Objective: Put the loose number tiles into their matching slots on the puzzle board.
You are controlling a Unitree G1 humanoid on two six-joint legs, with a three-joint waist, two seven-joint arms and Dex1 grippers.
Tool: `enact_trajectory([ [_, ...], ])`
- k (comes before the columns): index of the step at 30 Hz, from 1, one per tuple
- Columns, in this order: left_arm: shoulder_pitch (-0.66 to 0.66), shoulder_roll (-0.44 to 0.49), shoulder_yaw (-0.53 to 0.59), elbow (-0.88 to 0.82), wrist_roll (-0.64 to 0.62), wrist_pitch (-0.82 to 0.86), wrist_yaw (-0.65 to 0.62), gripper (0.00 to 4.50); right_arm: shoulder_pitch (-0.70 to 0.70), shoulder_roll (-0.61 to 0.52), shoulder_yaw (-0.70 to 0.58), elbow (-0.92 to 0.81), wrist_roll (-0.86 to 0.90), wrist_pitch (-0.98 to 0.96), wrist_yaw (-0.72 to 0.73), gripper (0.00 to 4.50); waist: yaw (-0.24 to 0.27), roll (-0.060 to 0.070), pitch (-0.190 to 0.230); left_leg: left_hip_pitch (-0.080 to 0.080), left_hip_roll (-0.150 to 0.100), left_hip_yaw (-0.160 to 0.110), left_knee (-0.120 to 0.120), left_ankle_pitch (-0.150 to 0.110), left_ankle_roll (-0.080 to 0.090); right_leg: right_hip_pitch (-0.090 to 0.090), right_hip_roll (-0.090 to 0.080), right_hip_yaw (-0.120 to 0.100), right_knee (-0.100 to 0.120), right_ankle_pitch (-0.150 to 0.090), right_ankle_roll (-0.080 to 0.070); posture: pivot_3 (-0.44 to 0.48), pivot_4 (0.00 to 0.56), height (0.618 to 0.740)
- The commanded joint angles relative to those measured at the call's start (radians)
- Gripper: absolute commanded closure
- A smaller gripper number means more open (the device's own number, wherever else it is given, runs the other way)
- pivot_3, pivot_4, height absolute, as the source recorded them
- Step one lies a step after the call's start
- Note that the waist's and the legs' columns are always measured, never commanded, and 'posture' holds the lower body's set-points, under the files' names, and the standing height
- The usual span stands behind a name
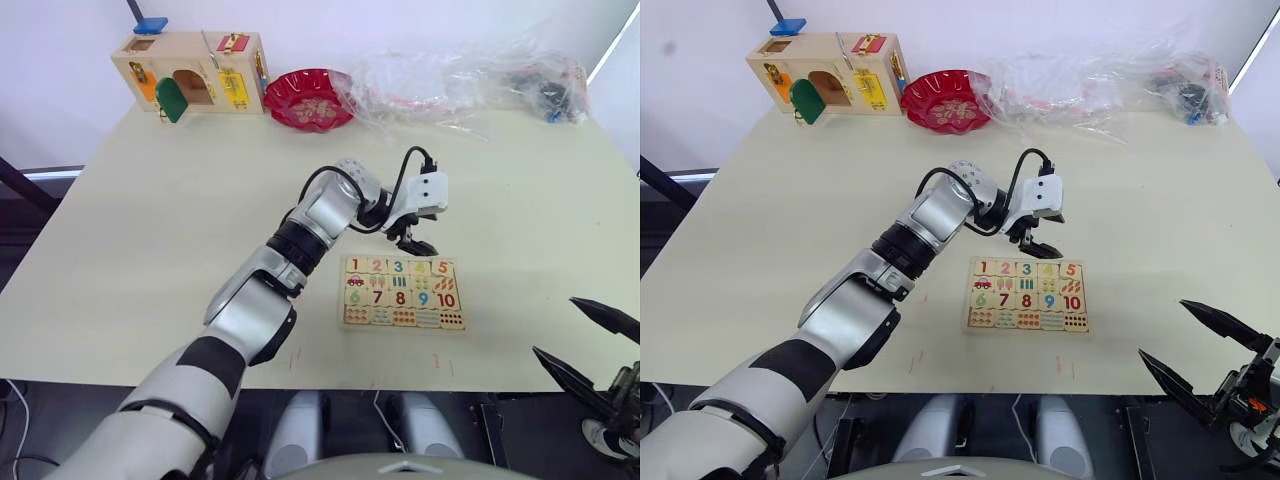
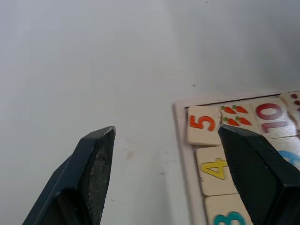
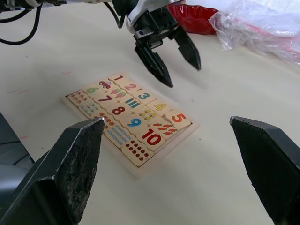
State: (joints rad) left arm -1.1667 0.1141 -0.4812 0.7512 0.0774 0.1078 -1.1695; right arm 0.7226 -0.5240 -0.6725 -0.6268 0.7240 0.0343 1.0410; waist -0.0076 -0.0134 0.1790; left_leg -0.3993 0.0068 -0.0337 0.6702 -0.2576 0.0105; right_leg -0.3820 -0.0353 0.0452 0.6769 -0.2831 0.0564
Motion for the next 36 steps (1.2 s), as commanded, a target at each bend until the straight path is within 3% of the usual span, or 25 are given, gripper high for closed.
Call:
enact_trajectory([
  [1, -0.025, -0.029, 0.021, 0.078, 0.009, -0.147, 0.007, 1.04, 0.007, -0.002, -0.006, -0.024, 0.013, -0.011, 0.002, 0.0, 0.0, 0.0, 0.0, 0.0, 0.0, 0.0, 0.0, 0.0, 0.0, 0.0, 0.0, 0.0, 0.0, 0.0, 0.0, 0.0, 0.15, 0.74],
  [3, -0.036, -0.049, 0.032, 0.138, 0.004, -0.192, -0.004, 1.61, 0.01, -0.001, -0.006, -0.026, 0.014, -0.01, 0.002, 0.0, 0.0, 0.0, 0.0, 0.0, 0.0, 0.0, 0.0, 0.0, 0.0, 0.0, 0.0, 0.0, 0.0, 0.0, 0.0, 0.0, 0.15, 0.74],
  [5, -0.049, -0.065, 0.034, 0.192, 0.013, -0.24, -0.004, 2.64, 0.015, 0.002, -0.007, -0.028, 0.014, -0.01, 0.001, 0.0, 0.0, 0.0, 0.0, -0.001, 0.0, 0.0, 0.0, 0.0, 0.0, 0.0, 0.0, 0.0, 0.0, 0.0, 0.0, 0.0, 0.15, 0.74],
  [6, -0.055, -0.072, 0.035, 0.216, 0.019, -0.259, 0.001, 2.89, 0.017, 0.003, -0.008, -0.029, 0.014, -0.01, 0.002, 0.0, 0.0, 0.0, 0.0, -0.001, 0.0, 0.0, 0.0, 0.0, 0.0, 0.0, 0.0, -0.001, 0.0, 0.0, 0.0, 0.0, 0.15, 0.74],
  [7, -0.06, -0.077, 0.031, 0.238, 0.031, -0.286, 0.007, 3.55, 0.021, 0.004, -0.009, -0.03, 0.015, -0.011, 0.001, 0.0, -0.001, 0.0, 0.0, -0.001, 0.0, 0.001, 0.0, 0.0, 0.0, 0.0, 0.0, -0.001, 0.0, 0.0, 0.0, 0.0, 0.15, 0.74],
  [10, -0.07, -0.09, 0.032, 0.289, 0.051, -0.332, 0.02, 4.48, 0.027, 0.007, -0.009, -0.034, 0.015, -0.013, -0.001, 0.0, -0.004, 0.0, 0.0, 0.0, 0.0, 0.001, 0.0, 0.0, 0.0, 0.0, 0.0, -0.001, 0.0, 0.0, 0.0, 0.0, 0.15, 0.74],
  [20, -0.093, -0.119, 0.028, 0.389, 0.126, -0.389, 0.079, 4.48, 0.035, 0.014, -0.005, -0.037, 0.011, -0.013, 0.0, 0.0, -0.003, 0.0, 0.0, -0.001, 0.0, 0.001, 0.0, 0.0, 0.0, 0.0, 0.0, -0.001, 0.0, 0.0, 0.0, 0.0, 0.15, 0.74],
  [36, -0.074, -0.123, 0.041, 0.399, 0.159, -0.391, 0.06, 4.48, 0.045, 0.017, -0.001, -0.03, 0.016, -0.017, 0.019, 0.0, -0.004, 0.0, 0.0, 0.0, 0.0, 0.001, 0.0, 0.0, 0.0, 0.0, 0.0, -0.001, 0.0, 0.0, 0.0, 0.0, 0.15, 0.74],
])
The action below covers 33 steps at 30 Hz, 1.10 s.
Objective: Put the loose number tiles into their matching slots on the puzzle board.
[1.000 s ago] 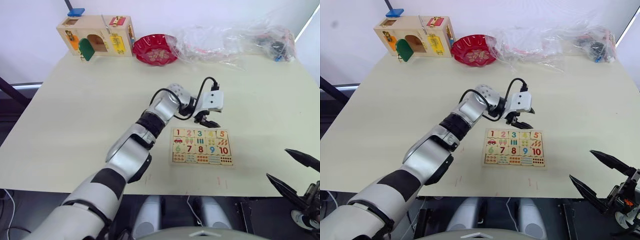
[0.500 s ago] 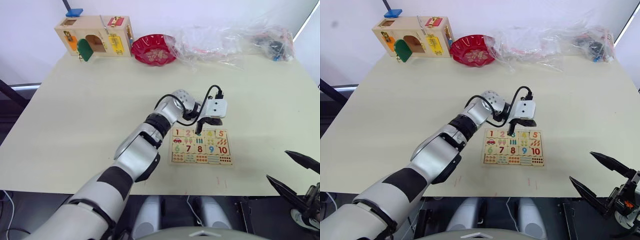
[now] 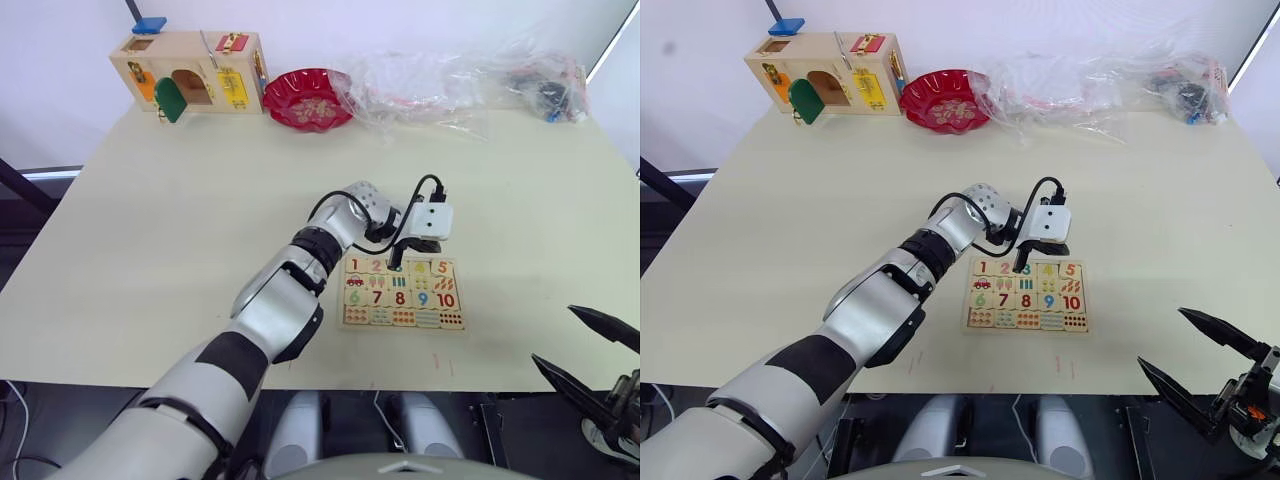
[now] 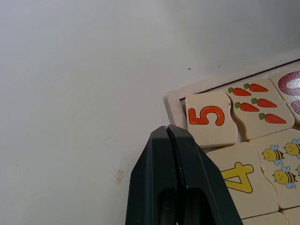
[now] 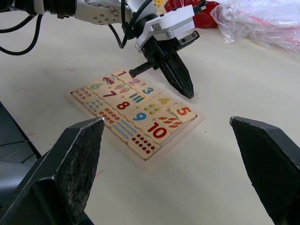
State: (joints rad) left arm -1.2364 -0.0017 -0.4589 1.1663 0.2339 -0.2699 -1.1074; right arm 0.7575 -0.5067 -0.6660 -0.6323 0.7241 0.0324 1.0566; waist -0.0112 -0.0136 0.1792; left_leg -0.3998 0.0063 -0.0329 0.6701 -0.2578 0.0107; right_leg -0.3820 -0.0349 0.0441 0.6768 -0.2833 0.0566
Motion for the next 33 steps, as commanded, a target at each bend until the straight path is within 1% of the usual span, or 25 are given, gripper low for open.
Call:
enact_trajectory([
  [1, -0.002, -0.008, 0.018, -0.017, 0.004, -0.013, -0.004, 4.48, 0.011, 0.0, -0.008, -0.025, 0.016, -0.015, 0.004, 0.0, 0.0, 0.0, 0.0, 0.0, 0.0, 0.0, 0.0, 0.0, 0.0, 0.0, 0.0, 0.0, 0.0, 0.0, 0.0, 0.0, 0.15, 0.74],
  [24, 0.034, -0.004, 0.015, -0.059, 0.014, -0.013, -0.053, 4.48, 0.017, 0.002, -0.007, -0.041, 0.019, -0.008, -0.004, 0.0, 0.0, 0.0, 0.0, 0.0, 0.0, 0.0, 0.0, 0.0, 0.0, 0.0, 0.0, 0.0, 0.0, 0.0, 0.0, 0.0, 0.15, 0.74],
  [28, 0.037, -0.001, 0.015, -0.063, 0.017, -0.011, -0.046, 4.48, 0.017, 0.0, -0.007, -0.04, 0.02, -0.006, -0.003, 0.0, 0.0, 0.0, 0.0, 0.0, 0.0, 0.0, 0.0, 0.0, 0.0, 0.0, 0.0, 0.0, 0.0, 0.0, 0.0, 0.0, 0.15, 0.74],
  [31, 0.038, 0.007, 0.027, -0.068, 0.012, -0.004, -0.025, 4.48, 0.018, -0.001, -0.006, -0.042, 0.022, -0.004, -0.003, 0.0, 0.0, 0.0, 0.0, 0.0, 0.0, 0.0, 0.0, 0.0, 0.0, 0.0, 0.0, 0.0, 0.0, 0.0, 0.0, 0.0, 0.15, 0.74],
  [33, 0.044, 0.016, 0.054, -0.087, -0.018, -0.001, -0.035, 4.48, 0.018, -0.002, -0.004, -0.047, 0.024, -0.001, -0.004, 0.0, -0.001, 0.0, 0.0, 0.0, 0.0, 0.0, 0.0, 0.0, 0.0, 0.0, 0.0, 0.0, 0.0, 0.0, 0.0, 0.0, 0.15, 0.74],
])
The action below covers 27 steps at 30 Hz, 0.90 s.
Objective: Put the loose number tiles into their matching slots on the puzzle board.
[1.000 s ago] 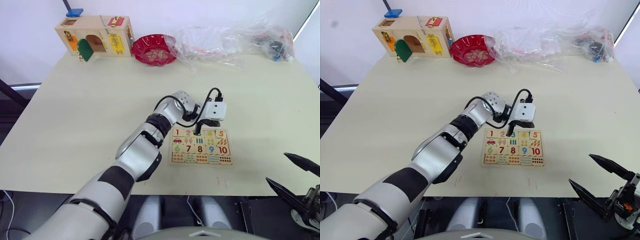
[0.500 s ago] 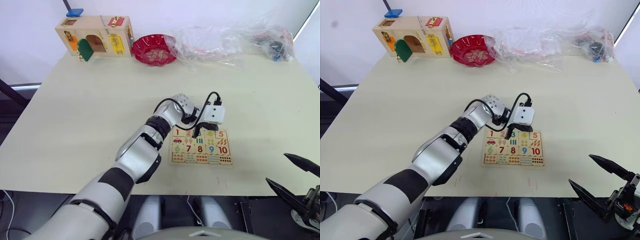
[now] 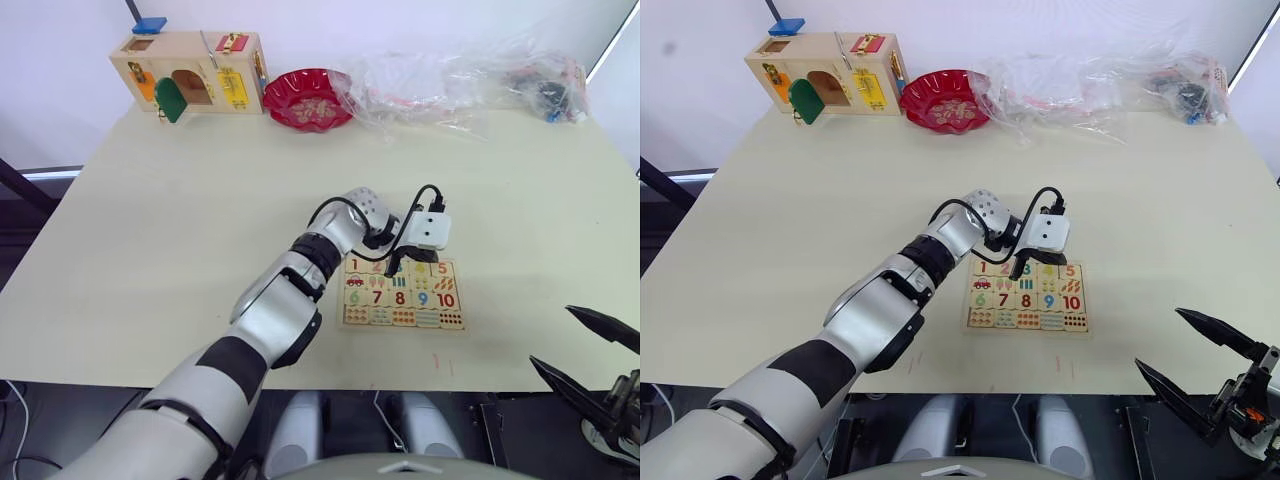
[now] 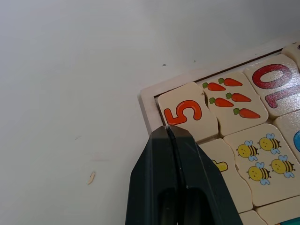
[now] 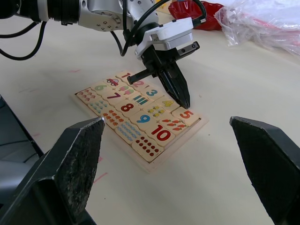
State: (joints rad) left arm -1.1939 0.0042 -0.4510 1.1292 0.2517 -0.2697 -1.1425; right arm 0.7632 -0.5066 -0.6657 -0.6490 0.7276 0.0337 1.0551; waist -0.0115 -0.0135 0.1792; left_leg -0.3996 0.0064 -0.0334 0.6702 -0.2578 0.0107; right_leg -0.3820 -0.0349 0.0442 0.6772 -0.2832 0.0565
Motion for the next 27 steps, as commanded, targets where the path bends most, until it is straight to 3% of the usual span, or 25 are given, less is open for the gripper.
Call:
enact_trajectory([
  [1, 0.008, 0.014, 0.066, -0.067, -0.059, 0.011, -0.019, 4.48, 0.014, -0.003, -0.003, -0.032, 0.021, -0.001, -0.002, 0.0, -0.001, 0.0, 0.0, 0.0, 0.0, 0.0, 0.0, 0.0, 0.0, 0.0, 0.0, 0.0, 0.0, 0.0, 0.0, 0.0, 0.15, 0.74],
  [6, 0.076, 0.061, 0.148, -0.207, -0.158, 0.113, -0.086, 4.48, 0.009, -0.009, 0.006, -0.031, 0.026, 0.006, 0.001, 0.0, -0.002, 0.0, 0.0, 0.001, 0.0, -0.001, 0.0, 0.0, 0.0, 0.0, 0.0, 0.001, 0.0, 0.0, 0.0, 0.0, 0.15, 0.74],
  [11, 0.205, 0.137, 0.241, -0.47, -0.292, 0.368, -0.116, 4.48, -0.02, -0.025, 0.038, -0.033, 0.03, 0.02, -0.009, 0.0, -0.005, 0.001, 0.0, 0.001, 0.001, -0.001, 0.0, 0.0, 0.0, 0.0, 0.0, 0.001, 0.001, 0.0, 0.0, 0.0, 0.15, 0.74],
  [13, 0.268, 0.161, 0.287, -0.576, -0.348, 0.475, -0.085, 4.48, -0.034, -0.029, 0.051, -0.032, 0.039, 0.029, -0.013, 0.0, -0.004, 0.001, 0.0, 0.002, 0.002, -0.001, 0.0, 0.0, 0.0, 0.0, 0.0, 0.0, 0.002, 0.0, 0.0, 0.0, 0.15, 0.74],
  [27, 0.77, 0.321, 0.522, -1.098, -0.597, 0.632, 0.118, 4.48, -0.168, -0.039, 0.152, 0.012, 0.018, 0.103, -0.124, 0.0, 0.0, 0.001, -0.001, 0.003, 0.005, -0.002, 0.001, 0.0, 0.0, 0.002, -0.002, 0.0, 0.002, 0.001, -0.001, 0.0, 0.15, 0.74],
])
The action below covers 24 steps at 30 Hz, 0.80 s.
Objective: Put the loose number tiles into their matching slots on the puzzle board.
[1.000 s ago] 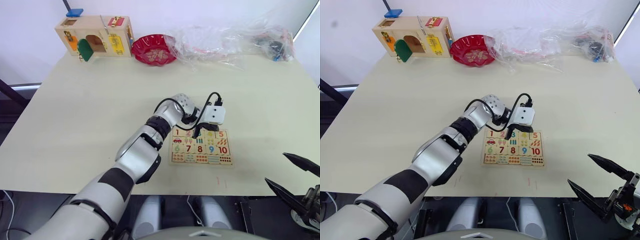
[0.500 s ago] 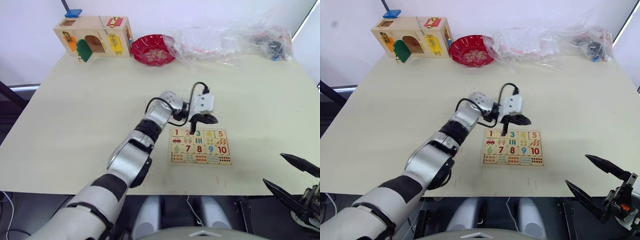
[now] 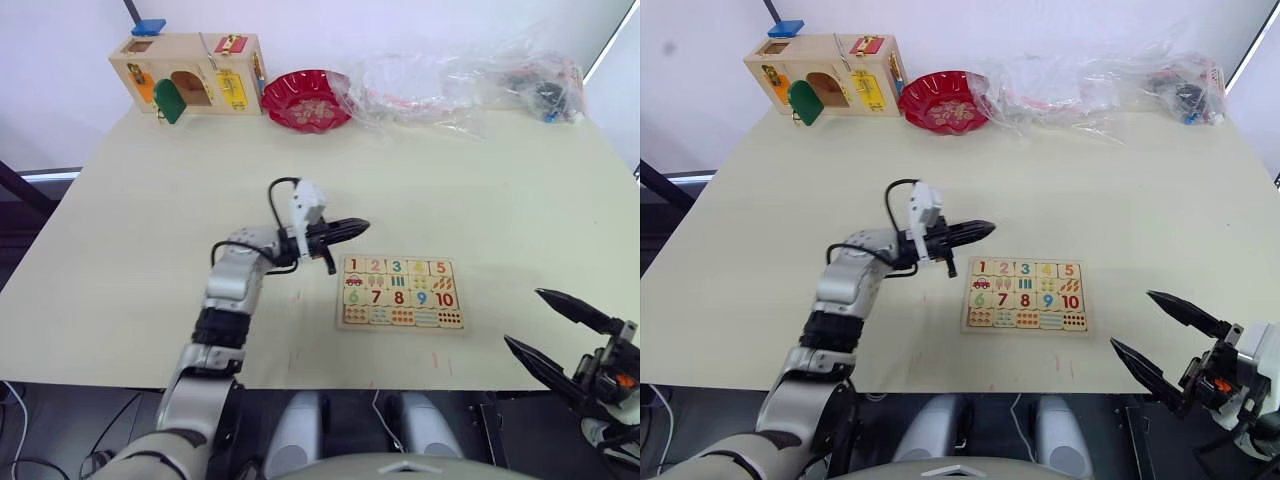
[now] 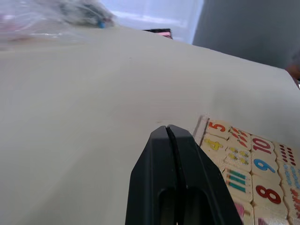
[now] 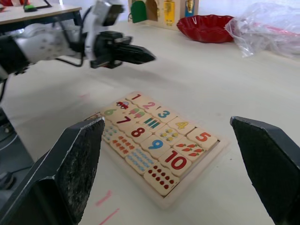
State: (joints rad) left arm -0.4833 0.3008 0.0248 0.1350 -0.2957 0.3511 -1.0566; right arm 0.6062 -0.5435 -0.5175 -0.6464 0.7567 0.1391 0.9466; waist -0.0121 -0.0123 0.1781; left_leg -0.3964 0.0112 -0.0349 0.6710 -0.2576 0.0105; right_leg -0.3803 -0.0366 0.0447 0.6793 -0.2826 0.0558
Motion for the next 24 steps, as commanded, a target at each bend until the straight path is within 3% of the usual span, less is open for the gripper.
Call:
enact_trajectory([
  [1, 0.104, 0.04, 0.07, -0.134, -0.076, 0.022, 0.037, 4.48, -0.033, -0.001, 0.013, 0.025, -0.028, -0.001, -0.033, 0.0, 0.001, 0.0, 0.0, 0.0, 0.0, 0.0, 0.0, 0.0, 0.0, 0.0, 0.0, 0.0, 0.0, 0.0, 0.0, 0.0, 0.15, 0.74],
  [8, 0.366, 0.111, 0.149, -0.337, -0.147, 0.069, 0.123, 4.48, -0.12, -0.041, 0.02, 0.153, -0.031, 0.013, 0.007, 0.0, 0.004, -0.001, 0.0, 0.0, 0.0, 0.0, 0.0, 0.0, 0.0, 0.001, -0.002, -0.001, -0.001, 0.0, 0.0, 0.0, 0.15, 0.74],
  [18, 0.741, 0.238, 0.301, -0.457, -0.258, 0.04, 0.042, 0.13, 0.013, -0.081, -0.118, 0.291, -0.02, -0.018, 0.173, 0.0, 0.003, 0.0, -0.001, 0.001, 0.001, 0.001, -0.002, 0.0, 0.0, 0.001, -0.007, 0.0, -0.002, -0.001, -0.001, 0.0, 0.15, 0.74],
  [24, 0.844, 0.252, 0.325, -0.459, -0.25, 0.006, 0.07, 0.05, 0.049, -0.072, -0.174, 0.331, -0.022, -0.029, 0.216, 0.0, 0.004, 0.0, -0.003, 0.001, 0.001, 0.002, -0.001, 0.0, 0.001, 0.001, -0.011, 0.001, -0.003, -0.003, -0.006, 0.0, 0.15, 0.74],
])
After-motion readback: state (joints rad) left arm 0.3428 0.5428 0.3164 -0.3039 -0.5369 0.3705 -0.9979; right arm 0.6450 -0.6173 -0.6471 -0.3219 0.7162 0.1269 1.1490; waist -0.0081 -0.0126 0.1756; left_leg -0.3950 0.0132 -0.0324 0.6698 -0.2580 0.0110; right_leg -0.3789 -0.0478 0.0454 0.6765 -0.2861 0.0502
